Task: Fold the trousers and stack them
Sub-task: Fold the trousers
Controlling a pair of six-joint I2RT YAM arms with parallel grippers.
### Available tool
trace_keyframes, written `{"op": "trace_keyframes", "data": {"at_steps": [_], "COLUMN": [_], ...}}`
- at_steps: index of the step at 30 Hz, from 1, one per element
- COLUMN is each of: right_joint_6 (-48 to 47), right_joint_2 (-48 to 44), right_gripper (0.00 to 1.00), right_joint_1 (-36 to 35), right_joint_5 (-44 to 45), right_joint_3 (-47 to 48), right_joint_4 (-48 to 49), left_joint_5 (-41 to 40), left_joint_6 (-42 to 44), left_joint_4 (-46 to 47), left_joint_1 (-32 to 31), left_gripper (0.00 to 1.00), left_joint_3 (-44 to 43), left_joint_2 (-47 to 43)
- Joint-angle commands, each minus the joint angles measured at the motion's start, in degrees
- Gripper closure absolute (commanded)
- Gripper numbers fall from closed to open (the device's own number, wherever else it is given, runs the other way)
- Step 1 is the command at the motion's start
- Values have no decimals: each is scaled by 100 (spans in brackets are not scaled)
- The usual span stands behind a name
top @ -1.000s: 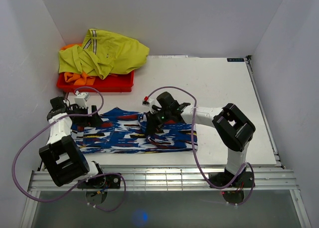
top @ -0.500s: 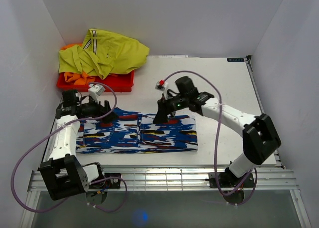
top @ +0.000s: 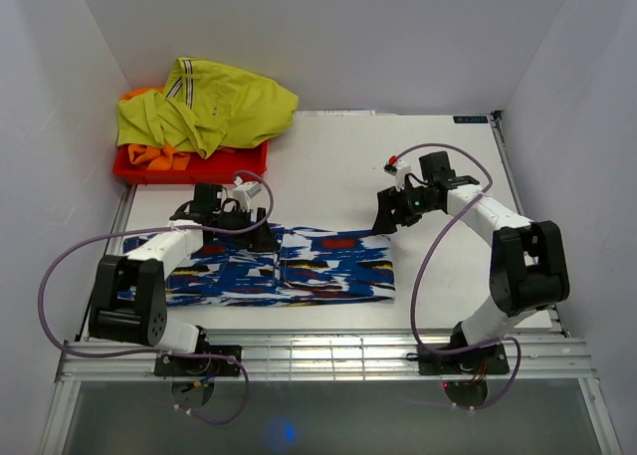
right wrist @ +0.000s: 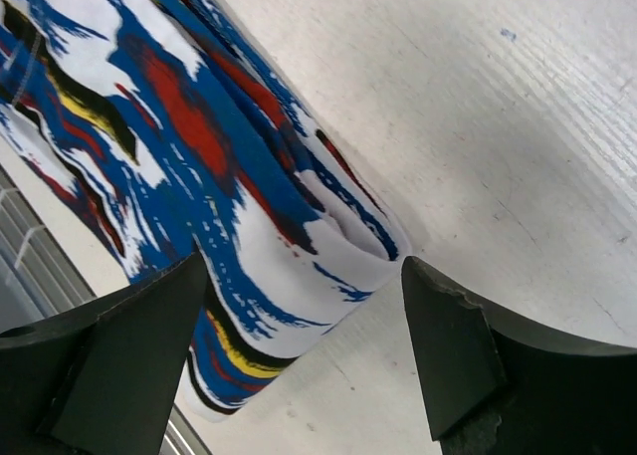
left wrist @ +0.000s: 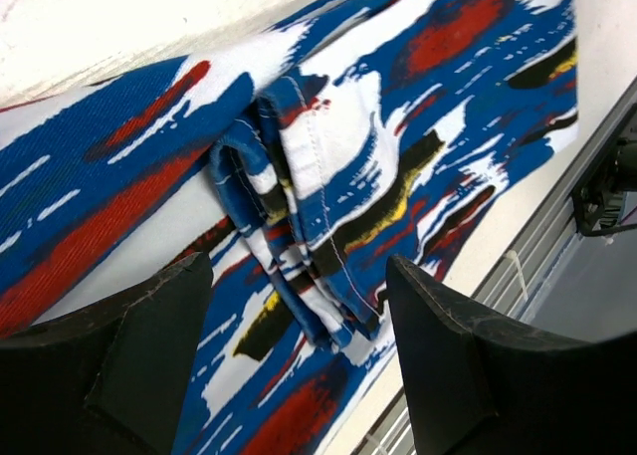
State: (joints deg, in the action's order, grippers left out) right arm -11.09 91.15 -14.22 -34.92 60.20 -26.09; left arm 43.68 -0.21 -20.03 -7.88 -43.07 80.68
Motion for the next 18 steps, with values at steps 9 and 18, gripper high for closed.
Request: {"op": "trace_keyframes", "data": {"at_steps": [9,18], "right_joint_6": [-149,47], "right_joint_2": [1474,2547], "right_gripper": [26,33], "right_joint_1": [95,-345], "right_joint_5": [-893,-508], "right_joint_3": [1484,2407], "right_joint_4": [95,315], "left_joint_5": [-756,-773], "left_joint_6": [-770,-954], "left_joint_4": [729,948], "left_joint_1": [-574,-899], "left_gripper": [21,32], "left_joint_3": [26,44], "left_joint_2": [685,923]}}
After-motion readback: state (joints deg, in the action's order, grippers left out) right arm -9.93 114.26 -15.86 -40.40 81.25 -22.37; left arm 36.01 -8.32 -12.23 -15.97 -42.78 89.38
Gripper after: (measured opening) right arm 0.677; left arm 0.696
